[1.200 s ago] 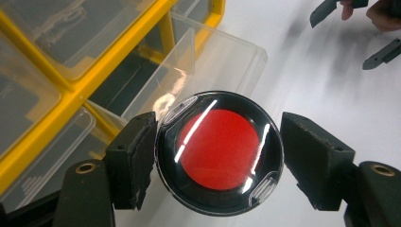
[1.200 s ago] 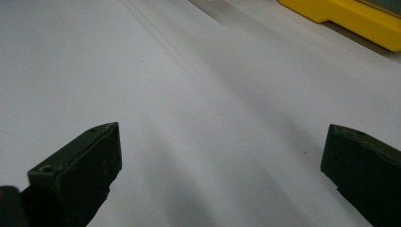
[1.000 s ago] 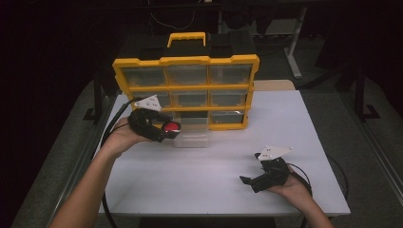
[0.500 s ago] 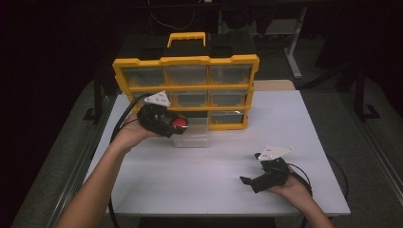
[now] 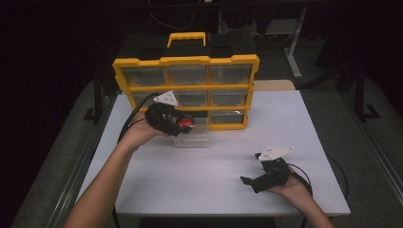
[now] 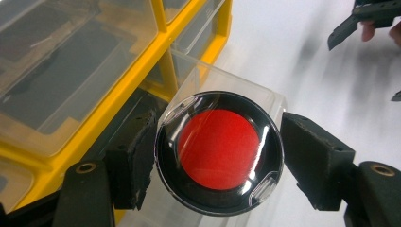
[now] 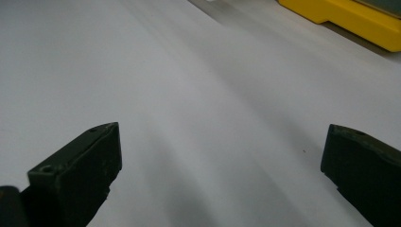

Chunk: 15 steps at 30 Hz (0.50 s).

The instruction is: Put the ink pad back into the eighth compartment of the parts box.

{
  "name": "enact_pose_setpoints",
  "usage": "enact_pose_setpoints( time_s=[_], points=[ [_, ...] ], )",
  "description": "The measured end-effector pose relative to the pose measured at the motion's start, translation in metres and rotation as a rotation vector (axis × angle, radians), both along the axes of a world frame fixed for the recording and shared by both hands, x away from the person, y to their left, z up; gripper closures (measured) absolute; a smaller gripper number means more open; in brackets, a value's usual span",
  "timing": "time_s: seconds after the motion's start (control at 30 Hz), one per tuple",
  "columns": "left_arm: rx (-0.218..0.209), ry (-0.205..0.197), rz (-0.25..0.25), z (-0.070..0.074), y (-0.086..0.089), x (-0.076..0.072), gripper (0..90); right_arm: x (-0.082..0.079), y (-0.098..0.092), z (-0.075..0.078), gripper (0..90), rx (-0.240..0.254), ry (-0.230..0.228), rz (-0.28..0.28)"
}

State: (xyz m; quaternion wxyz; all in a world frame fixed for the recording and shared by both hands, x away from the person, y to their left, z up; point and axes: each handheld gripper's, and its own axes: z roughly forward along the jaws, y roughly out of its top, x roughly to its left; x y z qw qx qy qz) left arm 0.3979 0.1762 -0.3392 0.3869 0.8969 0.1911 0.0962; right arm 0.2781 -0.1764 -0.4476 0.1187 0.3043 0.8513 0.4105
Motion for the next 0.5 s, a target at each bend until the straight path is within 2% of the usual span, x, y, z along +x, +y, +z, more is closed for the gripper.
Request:
enact_pose_setpoints(
  time_s=[0.5],
  points=[
    [0.029, 0.028, 0.019, -0.017, -0.012, 0.011, 29.4, 0.000, -0.001, 0.000, 0.0, 0.003, 0.001, -0.001]
  ],
)
